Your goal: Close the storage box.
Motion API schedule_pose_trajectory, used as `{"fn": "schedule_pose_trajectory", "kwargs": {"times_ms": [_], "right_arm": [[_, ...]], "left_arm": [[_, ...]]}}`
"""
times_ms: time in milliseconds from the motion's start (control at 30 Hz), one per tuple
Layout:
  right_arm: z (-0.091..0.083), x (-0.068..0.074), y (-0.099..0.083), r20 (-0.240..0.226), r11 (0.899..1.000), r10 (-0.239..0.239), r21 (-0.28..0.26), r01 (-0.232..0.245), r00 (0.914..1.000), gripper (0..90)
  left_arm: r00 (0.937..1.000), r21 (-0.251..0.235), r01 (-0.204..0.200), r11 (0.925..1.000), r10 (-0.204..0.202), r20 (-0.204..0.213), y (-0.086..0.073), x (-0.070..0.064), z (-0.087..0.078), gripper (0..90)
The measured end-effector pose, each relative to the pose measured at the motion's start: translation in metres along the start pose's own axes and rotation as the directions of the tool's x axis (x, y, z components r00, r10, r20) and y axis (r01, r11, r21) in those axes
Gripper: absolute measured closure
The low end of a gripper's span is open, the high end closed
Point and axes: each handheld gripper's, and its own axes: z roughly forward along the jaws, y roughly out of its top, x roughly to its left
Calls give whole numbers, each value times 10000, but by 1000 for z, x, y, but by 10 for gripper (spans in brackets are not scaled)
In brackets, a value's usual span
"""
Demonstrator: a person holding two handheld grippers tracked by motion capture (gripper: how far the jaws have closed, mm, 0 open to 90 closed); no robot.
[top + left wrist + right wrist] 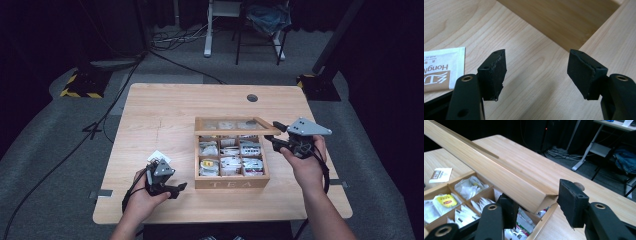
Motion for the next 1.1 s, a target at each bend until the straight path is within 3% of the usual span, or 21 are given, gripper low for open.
{"fn": "schedule_pose_trajectory", "kwargs": {"times_ms": [333,600,800,1100], "right_arm": [[-2,1,0,-134,9993,-37,373,42,9999,520],[-6,3,1,-342,9947,96,1029,-60,9994,517],[-9,4,1,-447,9922,89,1244,-33,9990,514],[-15,8,3,-567,9838,19,1788,82,9984,494]], "left_arm": [[9996,488,-152,9987,165,-245,-4,-1,12,318],[9994,173,-186,9997,192,-305,-7,-2,15,296],[9978,-147,-486,9987,479,-452,-9,-1,18,263],[9981,-146,-461,9988,455,-413,-9,-2,19,258]]}}
